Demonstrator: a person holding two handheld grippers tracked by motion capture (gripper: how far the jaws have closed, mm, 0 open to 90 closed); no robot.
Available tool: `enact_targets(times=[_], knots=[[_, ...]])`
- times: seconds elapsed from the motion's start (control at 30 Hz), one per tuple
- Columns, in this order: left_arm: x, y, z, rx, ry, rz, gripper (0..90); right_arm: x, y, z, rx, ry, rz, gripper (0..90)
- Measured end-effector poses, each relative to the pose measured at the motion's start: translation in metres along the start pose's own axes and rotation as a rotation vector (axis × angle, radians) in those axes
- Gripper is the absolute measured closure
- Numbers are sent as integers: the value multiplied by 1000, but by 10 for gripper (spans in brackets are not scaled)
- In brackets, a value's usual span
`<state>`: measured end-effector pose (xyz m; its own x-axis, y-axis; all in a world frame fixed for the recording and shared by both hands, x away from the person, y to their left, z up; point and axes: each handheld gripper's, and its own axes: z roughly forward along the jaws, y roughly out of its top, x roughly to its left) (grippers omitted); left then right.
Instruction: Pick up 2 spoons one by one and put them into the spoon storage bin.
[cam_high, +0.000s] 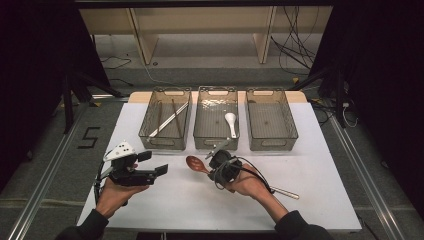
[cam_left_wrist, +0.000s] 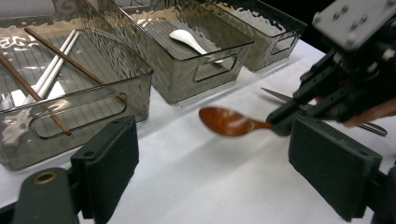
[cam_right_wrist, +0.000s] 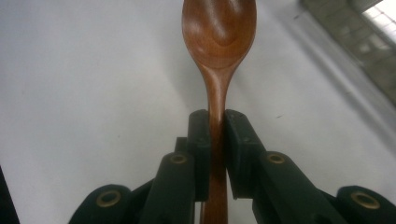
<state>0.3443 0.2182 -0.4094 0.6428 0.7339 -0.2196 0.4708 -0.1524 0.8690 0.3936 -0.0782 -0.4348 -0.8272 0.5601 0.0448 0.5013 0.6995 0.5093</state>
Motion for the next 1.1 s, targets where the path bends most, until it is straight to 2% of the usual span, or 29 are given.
enact_targets(times=[0.23, 0.67, 0.87, 1.1], knots=[[0, 0, 0, -6, 3, 1, 159, -19, 2, -26, -89, -35, 44, 820], [0, 0, 0, -21, 5, 0, 159, -61, 10, -61, -203, -119, 159, 820], [1, 0, -1, -26, 8, -1, 159, -76, 20, -69, -217, -146, 190, 819], [0, 0, -1, -27, 8, -1, 159, -87, 32, -70, -225, -166, 213, 819]])
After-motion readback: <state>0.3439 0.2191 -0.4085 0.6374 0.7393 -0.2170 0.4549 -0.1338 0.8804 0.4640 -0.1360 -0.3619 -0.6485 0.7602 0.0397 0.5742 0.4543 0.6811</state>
